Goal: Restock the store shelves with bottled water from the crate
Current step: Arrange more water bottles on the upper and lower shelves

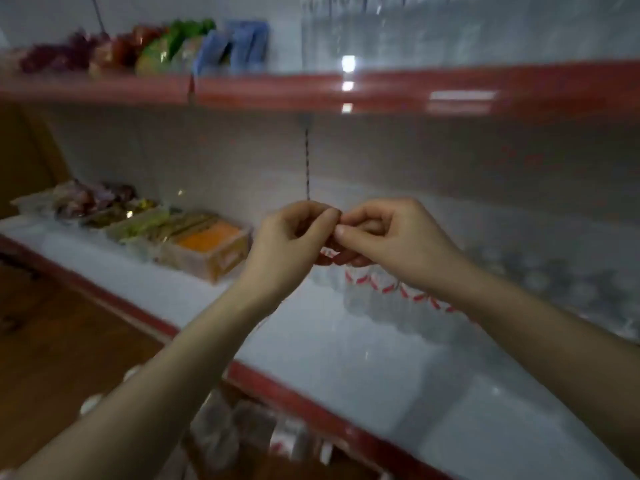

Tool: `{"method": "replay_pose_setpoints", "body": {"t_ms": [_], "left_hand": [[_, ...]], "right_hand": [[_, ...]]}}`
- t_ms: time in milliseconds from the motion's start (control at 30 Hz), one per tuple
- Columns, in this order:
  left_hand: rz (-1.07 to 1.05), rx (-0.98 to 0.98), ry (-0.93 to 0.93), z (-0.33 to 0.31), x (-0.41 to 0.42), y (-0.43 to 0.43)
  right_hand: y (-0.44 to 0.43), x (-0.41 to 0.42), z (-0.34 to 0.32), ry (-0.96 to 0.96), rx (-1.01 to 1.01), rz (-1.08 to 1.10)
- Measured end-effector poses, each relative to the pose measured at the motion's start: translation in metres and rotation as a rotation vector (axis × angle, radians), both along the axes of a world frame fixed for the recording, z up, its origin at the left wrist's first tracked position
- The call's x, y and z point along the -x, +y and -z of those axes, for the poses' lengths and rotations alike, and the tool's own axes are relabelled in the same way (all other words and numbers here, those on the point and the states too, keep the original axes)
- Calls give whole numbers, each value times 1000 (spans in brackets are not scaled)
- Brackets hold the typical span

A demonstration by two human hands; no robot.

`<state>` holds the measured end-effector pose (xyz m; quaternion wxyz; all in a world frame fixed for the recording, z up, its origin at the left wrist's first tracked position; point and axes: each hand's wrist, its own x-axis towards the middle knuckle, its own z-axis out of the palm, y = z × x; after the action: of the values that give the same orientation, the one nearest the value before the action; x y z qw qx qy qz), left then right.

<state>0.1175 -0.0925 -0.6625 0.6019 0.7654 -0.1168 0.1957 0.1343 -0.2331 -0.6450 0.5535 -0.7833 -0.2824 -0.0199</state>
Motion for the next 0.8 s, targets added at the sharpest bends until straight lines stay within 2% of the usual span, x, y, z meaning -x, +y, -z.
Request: {"method": "replay_pose_setpoints", "body": {"t_ms": [133, 267, 367, 433, 633, 800], "left_hand": [[-61, -1, 312, 115, 43, 18], [-66, -34, 504, 213, 87, 26], [-31, -164, 665, 271, 120, 33], [-23, -324, 776, 304, 142, 42], [162, -740, 1177, 363, 199, 67], [229, -801, 1263, 392, 234, 73]], "right_hand": [[20, 27, 114, 202, 163, -55], [26, 55, 217, 391, 244, -83], [29, 80, 280, 555, 321, -122], [33, 97, 317, 670, 379, -139], [57, 147, 394, 1143, 587, -110], [76, 167, 424, 1248, 579, -114]]}}
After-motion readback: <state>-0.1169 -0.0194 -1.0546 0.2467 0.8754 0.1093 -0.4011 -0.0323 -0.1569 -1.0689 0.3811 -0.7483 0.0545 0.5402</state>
